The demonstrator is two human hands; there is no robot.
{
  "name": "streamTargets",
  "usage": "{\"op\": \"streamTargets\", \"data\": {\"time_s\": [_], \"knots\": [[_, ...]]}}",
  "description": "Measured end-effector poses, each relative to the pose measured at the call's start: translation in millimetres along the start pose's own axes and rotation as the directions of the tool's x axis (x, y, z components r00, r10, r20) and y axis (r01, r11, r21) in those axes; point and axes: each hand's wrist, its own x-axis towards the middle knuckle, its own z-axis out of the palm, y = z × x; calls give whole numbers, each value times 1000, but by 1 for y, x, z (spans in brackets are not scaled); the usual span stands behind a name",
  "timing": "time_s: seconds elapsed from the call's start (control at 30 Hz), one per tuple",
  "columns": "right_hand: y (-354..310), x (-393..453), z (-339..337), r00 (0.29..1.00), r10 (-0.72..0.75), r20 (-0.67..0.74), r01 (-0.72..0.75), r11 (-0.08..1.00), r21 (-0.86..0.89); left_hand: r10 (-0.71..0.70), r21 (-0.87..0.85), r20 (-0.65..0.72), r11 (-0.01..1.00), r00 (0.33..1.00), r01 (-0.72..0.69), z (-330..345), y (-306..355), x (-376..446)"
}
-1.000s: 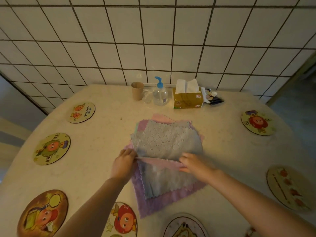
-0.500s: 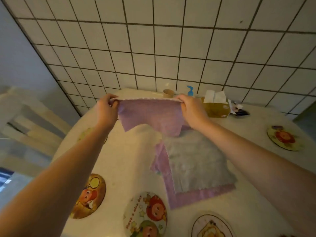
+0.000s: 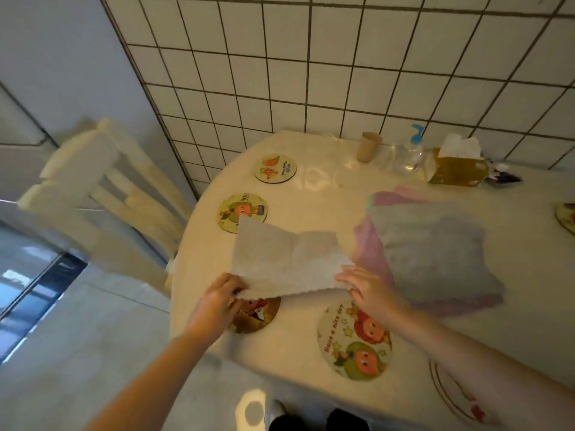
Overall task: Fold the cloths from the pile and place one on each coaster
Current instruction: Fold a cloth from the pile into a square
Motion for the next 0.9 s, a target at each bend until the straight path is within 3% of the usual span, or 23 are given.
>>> {"op": "streamTargets", "data": {"time_s": [0.13,0.23,0.37,0.47,0.57,0.63,0.73,0.9], "knots": [[10,-42,61,980,99,170,-88,994,-69,-3,4,265,1000,964,2,34,-36,-38],[12,-63,80,952,156,264,-147,988,-55,4,25,347,1000,938,-14,43,-48,-53],[9,-70,73,950,226,215,-227,974,-17,-39,-9,371,999,928,46,40,-55,-49],[4,-62,56,958,271,99,-275,961,25,-201,-107,352,962,914,253,33,-60,-32],[4,-39,41,921,373,-112,-356,923,146,-371,-341,267,827,889,447,23,-60,-6],[4,-17,30,868,463,-178,-403,868,291,-478,-496,219,697,851,518,16,-54,16],[13,18,22,810,558,-177,-428,772,470,-554,-611,205,571,807,548,13,-50,50],[33,69,27,751,649,-121,-497,677,542,-629,-586,176,551,757,594,29,-58,95]]}}
